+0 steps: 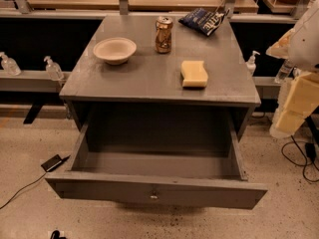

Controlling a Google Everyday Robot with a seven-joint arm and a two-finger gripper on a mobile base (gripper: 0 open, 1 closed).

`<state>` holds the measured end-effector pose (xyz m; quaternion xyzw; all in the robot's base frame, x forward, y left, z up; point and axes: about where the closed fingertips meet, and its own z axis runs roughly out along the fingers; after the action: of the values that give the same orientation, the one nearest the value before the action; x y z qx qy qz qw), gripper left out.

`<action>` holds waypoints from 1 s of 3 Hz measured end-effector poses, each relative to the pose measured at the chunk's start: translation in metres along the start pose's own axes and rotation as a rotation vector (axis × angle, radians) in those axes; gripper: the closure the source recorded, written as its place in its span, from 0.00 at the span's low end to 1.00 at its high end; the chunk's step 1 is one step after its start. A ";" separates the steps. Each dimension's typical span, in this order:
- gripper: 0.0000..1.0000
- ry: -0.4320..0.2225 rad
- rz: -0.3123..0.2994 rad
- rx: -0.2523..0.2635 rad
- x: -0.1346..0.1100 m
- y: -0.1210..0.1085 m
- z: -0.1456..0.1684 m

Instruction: Place sponge into top drawer

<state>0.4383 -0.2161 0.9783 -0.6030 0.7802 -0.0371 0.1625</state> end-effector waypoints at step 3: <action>0.00 -0.092 0.075 0.094 -0.017 -0.047 0.028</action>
Offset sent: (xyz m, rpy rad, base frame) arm 0.0337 0.0080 -0.0041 0.0730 -0.0895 -0.0206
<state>0.4947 -0.2085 0.9671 -0.5663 0.7911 -0.0397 0.2278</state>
